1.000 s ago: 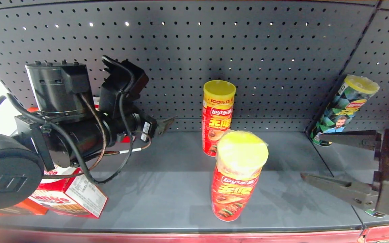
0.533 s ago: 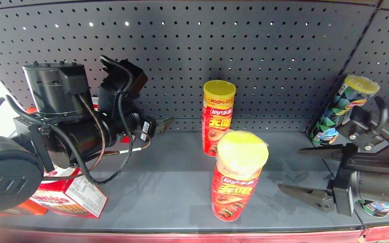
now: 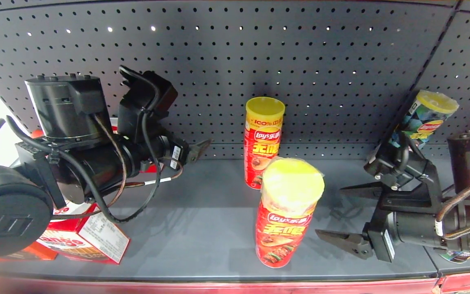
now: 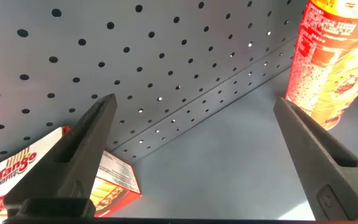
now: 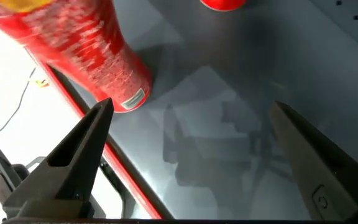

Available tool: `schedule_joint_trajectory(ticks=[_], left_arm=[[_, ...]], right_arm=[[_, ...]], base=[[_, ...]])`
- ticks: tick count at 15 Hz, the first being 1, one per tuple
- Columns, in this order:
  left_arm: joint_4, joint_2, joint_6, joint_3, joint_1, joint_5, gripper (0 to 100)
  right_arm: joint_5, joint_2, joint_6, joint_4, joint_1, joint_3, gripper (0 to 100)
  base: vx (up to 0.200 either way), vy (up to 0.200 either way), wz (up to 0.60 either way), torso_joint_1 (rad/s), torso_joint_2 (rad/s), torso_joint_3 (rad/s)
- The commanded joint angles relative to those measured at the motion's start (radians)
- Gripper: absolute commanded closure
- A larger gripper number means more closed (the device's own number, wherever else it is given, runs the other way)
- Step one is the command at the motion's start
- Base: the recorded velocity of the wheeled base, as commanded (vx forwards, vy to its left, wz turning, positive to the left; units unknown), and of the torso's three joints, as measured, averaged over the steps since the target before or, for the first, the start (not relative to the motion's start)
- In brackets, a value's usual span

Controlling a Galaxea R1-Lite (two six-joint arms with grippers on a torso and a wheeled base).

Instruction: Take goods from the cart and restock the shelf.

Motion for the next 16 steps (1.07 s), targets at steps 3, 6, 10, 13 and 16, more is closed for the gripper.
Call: schedule_joint_trajectory(ticks=[3, 6, 10, 13, 16], left_arm=[[0.000, 0.003, 0.000, 0.000, 0.002, 0.000, 0], [0.000, 0.003, 0.000, 0.002, 0.002, 0.000, 0], [0.000, 0.005, -0.002, 0.002, 0.002, 0.000, 0], [-0.014, 0.003, -0.002, 0.017, 0.002, 0.000, 0], [-0.014, 0.003, 0.000, 0.020, 0.002, 0.000, 0]], right_arm=[[0.000, 0.058, 0.000, -0.011, 0.002, -0.015, 0], [-0.009, 0.084, -0.001, -0.029, 0.008, -0.032, 0], [-0.012, 0.102, -0.003, -0.029, 0.015, -0.046, 0], [-0.012, 0.096, -0.004, -0.031, 0.014, -0.023, 0], [-0.012, 0.105, -0.004, -0.031, 0.017, -0.038, 0]], base=[[0.000, 0.000, 0.00, 0.000, 0.00, 0.000], [0.000, 0.000, 0.00, 0.000, 0.00, 0.000], [0.000, 0.000, 0.00, 0.000, 0.00, 0.000], [0.000, 0.000, 0.00, 0.000, 0.00, 0.000], [0.000, 0.000, 0.00, 0.000, 0.00, 0.000]])
